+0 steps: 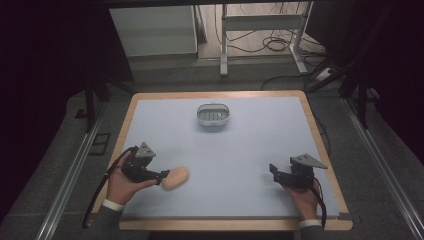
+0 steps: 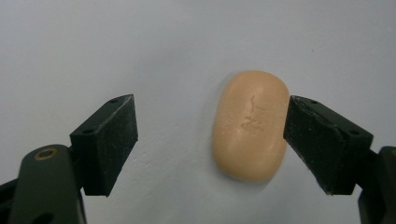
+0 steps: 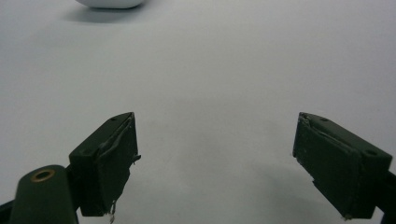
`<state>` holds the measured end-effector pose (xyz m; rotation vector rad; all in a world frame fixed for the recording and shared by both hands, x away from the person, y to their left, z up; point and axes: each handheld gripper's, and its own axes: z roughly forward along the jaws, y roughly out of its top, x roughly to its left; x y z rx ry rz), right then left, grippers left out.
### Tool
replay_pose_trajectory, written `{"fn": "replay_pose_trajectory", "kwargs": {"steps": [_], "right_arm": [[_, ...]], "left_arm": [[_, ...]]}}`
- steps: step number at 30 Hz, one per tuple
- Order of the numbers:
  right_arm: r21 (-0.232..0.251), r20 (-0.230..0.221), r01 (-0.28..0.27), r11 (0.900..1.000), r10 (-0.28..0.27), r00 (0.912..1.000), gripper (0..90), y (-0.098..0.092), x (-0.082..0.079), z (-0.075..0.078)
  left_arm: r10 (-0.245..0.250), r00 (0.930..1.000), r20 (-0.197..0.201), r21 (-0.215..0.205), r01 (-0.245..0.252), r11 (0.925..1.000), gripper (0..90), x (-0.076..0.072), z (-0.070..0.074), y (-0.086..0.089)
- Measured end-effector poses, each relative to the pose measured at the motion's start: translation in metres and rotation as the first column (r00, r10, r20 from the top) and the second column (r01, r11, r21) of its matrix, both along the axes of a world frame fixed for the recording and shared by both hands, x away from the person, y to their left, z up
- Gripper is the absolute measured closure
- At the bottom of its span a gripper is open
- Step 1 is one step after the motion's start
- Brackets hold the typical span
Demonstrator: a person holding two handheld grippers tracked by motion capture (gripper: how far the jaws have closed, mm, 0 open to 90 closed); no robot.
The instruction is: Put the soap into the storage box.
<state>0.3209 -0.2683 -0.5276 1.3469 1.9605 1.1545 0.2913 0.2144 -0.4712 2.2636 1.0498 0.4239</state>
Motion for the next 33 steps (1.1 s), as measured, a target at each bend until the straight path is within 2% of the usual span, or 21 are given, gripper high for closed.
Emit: {"fn": "replay_pose_trajectory", "kwargs": {"steps": [15, 20, 27, 30, 33], "right_arm": [[-0.009, -0.001, 0.003, 1.0, -0.003, 1.0, 14.1, 0.001, 0.0, 0.0], [-0.014, 0.001, 0.007, 1.0, -0.007, 1.0, 14.1, 0.001, 0.0, 0.0], [-0.009, 0.0, 0.005, 1.0, -0.005, 1.0, 14.1, 0.001, 0.0, 0.0], [-0.008, -0.001, 0.005, 1.0, -0.005, 1.0, 14.1, 0.001, 0.0, 0.0], [-0.008, -0.001, 0.007, 1.0, -0.007, 1.0, 14.1, 0.001, 0.0, 0.0]], "left_arm": [[-0.057, 0.9965, -0.061, 0.019, 0.059, 0.9981, 17.1, 0.005, -0.014, -0.021], [-0.092, 0.9919, -0.088, 0.035, 0.096, 0.9948, 17.1, 0.005, -0.019, -0.03], [-0.103, 0.9854, -0.135, 0.05, 0.111, 0.9926, 18.0, 0.015, -0.03, -0.037], [-0.118, 0.9799, -0.161, 0.049, 0.128, 0.9906, 19.0, 0.019, -0.034, -0.039], [-0.121, 0.9767, -0.177, 0.07, 0.136, 0.9883, 20.7, 0.022, -0.038, -0.041]]}}
